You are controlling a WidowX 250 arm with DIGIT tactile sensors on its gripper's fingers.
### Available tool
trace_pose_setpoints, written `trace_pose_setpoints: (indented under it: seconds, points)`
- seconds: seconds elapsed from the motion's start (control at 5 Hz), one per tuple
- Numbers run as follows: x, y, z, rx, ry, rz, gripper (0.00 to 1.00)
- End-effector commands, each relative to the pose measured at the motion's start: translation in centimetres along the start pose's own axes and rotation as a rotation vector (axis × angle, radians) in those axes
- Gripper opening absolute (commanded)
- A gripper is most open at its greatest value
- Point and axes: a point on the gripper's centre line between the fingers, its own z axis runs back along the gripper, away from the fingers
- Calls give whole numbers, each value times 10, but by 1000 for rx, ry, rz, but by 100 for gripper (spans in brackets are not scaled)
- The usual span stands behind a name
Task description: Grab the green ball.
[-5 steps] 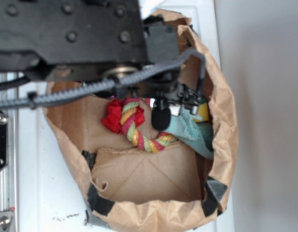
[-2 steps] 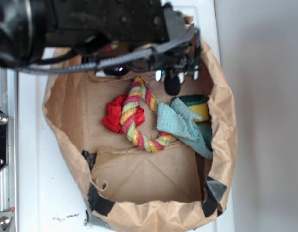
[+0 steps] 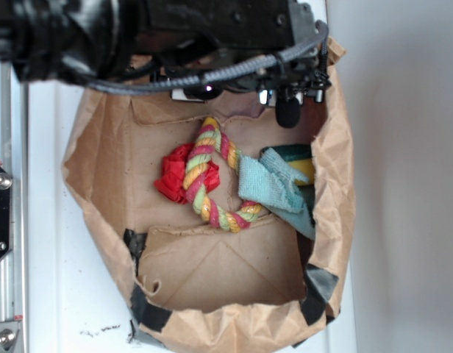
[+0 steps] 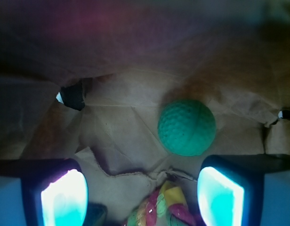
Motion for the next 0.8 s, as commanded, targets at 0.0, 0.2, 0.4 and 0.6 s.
trace_pose_setpoints:
  seconds: [0.0, 0.2, 0.4, 0.6]
  points:
    - [24, 20, 5, -17, -43, -38, 100]
    - [26, 28, 8, -9, -44, -65, 100]
    - [32, 33, 7, 4, -54, -68, 100]
    - [35, 39, 3, 22, -55, -73, 100]
